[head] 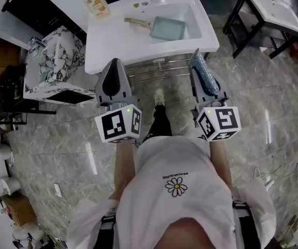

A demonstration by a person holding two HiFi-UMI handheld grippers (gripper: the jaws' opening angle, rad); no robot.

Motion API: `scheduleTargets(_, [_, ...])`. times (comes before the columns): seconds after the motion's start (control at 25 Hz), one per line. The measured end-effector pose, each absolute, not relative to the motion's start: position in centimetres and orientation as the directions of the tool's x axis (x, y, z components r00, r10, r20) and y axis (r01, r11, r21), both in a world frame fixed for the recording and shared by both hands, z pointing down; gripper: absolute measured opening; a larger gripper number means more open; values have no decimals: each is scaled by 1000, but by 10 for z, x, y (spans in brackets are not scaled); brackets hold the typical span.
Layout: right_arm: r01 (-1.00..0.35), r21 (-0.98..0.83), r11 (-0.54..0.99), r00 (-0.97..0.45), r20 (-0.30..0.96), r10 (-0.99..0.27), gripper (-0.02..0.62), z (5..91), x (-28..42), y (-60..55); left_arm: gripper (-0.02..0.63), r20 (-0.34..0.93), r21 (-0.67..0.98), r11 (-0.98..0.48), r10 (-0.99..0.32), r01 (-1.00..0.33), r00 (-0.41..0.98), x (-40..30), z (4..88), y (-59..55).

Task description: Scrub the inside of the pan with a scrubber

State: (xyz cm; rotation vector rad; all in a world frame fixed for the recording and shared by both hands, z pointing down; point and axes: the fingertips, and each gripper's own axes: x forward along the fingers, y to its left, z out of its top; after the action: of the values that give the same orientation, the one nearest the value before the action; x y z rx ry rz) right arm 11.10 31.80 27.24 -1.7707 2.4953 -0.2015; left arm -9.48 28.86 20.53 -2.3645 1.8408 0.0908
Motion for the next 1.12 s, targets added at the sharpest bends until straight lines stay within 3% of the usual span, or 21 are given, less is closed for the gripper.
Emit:
scheduleTargets(0.72, [-959, -113, 258, -266, 61, -962, 58, 247, 73, 23, 17, -130, -24, -346, -929, -938, 346, -127, 201, -8])
scheduleTargets(1.12, [-971, -93, 221, -231, 121, -965, 58, 248, 75, -58, 18, -66, 0, -380, -923, -925, 379, -123, 224, -95])
